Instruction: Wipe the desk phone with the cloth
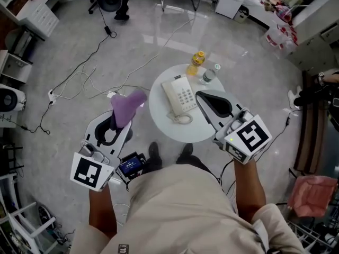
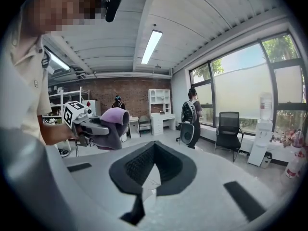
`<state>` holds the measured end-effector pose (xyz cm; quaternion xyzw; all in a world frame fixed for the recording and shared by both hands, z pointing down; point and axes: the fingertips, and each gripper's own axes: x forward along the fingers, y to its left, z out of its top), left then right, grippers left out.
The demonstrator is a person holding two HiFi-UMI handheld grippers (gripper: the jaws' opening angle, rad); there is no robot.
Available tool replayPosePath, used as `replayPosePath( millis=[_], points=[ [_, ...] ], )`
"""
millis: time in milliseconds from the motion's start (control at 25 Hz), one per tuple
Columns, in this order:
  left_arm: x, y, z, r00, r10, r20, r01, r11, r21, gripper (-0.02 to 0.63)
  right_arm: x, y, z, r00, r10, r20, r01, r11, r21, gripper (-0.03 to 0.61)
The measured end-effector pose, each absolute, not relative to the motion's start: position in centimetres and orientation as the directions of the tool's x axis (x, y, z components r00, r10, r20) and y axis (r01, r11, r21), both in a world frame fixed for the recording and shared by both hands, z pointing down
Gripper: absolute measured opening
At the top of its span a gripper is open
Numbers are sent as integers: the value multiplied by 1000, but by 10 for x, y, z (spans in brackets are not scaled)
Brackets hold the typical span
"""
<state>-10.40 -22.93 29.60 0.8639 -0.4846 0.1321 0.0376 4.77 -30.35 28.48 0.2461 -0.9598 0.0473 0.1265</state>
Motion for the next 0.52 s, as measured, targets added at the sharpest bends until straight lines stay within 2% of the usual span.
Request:
replayPosePath(
  millis=[520],
  points=[
    [-85,-226,283,541,-802,254,-817,-573,-67,95,78,-294,275,-805,-526,273,-550,835,-14,-11]
  ],
)
